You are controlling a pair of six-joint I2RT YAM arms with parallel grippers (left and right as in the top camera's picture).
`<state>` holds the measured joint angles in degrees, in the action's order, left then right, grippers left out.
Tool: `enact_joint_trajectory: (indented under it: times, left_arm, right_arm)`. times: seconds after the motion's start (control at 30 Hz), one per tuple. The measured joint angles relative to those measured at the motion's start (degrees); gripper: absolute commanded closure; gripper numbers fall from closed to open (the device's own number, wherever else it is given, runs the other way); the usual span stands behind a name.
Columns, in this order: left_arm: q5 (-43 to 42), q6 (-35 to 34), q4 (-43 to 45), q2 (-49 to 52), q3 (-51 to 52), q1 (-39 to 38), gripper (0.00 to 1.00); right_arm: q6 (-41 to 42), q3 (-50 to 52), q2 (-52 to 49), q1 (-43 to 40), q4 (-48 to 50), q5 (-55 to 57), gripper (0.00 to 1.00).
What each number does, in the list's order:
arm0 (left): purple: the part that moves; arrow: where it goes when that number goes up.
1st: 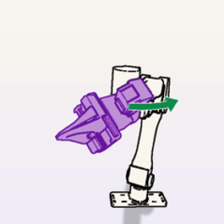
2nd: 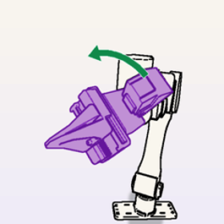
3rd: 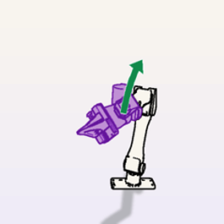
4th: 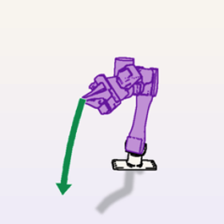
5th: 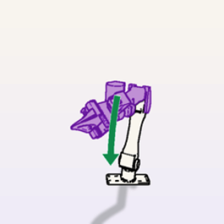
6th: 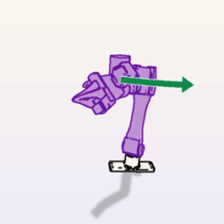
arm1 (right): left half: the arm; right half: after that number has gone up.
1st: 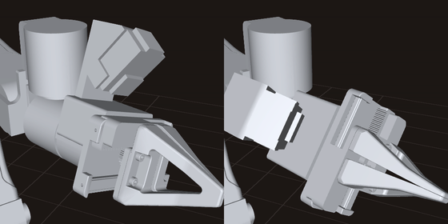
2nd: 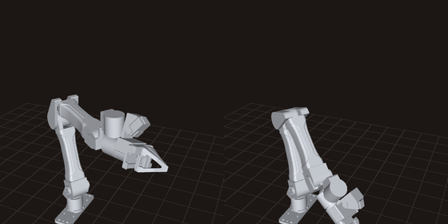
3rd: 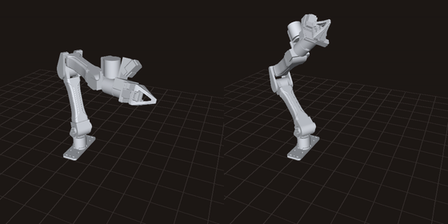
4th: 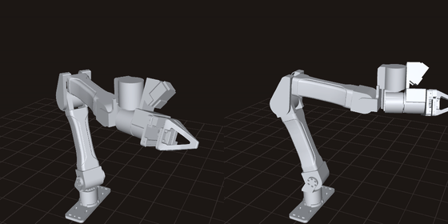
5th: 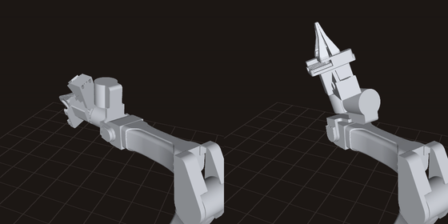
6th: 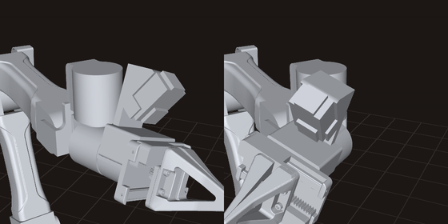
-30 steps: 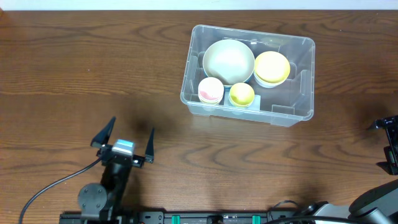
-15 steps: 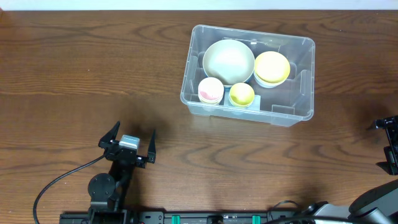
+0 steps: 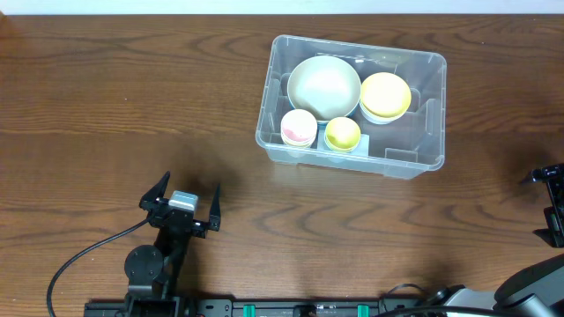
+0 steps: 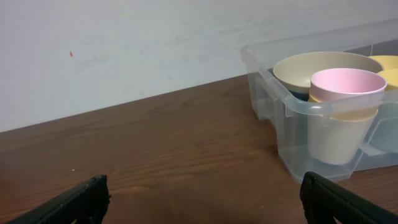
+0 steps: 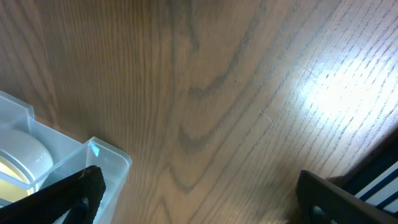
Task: Pack container
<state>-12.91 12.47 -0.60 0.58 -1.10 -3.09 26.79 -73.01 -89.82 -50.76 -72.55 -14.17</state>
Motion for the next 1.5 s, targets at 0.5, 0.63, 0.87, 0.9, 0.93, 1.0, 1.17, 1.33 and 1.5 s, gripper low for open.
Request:
enact_joint_trajectory:
  times: [0.5,0.63,0.87,0.9,0.93,1.0,1.17,1.33,1.5]
  left_arm:
    - [0.0,0.0,0.0,0.0,0.0,0.0,0.02]
    - [0.0,0.0,0.0,0.0,0.0,0.0,0.02]
    - [0.0,0.0,0.0,0.0,0.0,0.0,0.02]
    - [0.0,0.0,0.0,0.0,0.0,0.0,0.02]
    - [0.0,0.0,0.0,0.0,0.0,0.0,0.02]
    - [0.0,0.0,0.0,0.0,0.0,0.0,0.02]
    - [0.0,0.0,0.0,0.0,0.0,0.0,0.02]
    - [0.0,0.0,-0.2,0.0,-0.1,0.0,0.02]
    - [0.0,0.0,-0.2,0.0,-0.1,0.0,0.02]
  right_arm:
    - [0.0,0.0,0.0,0.0,0.0,0.0,0.01]
    - [0.0,0.0,0.0,0.0,0.0,0.0,0.01]
    - [0.0,0.0,0.0,0.2,0.0,0.0,0.01]
    - [0.0,0.0,0.0,0.2,0.0,0.0,0.01]
    - [0.0,0.0,0.1,0.3,0.0,0.0,0.01]
    - [0.0,0.0,0.6,0.7,0.0,0.0,0.01]
    - [0.0,0.1,7.4,3.7,0.1,0.0,0.01]
    - [0.0,0.1,20.0,12.6,0.2,0.1,0.01]
    - [0.0,0.0,32.0,28.3,0.1,-0.3,0.01]
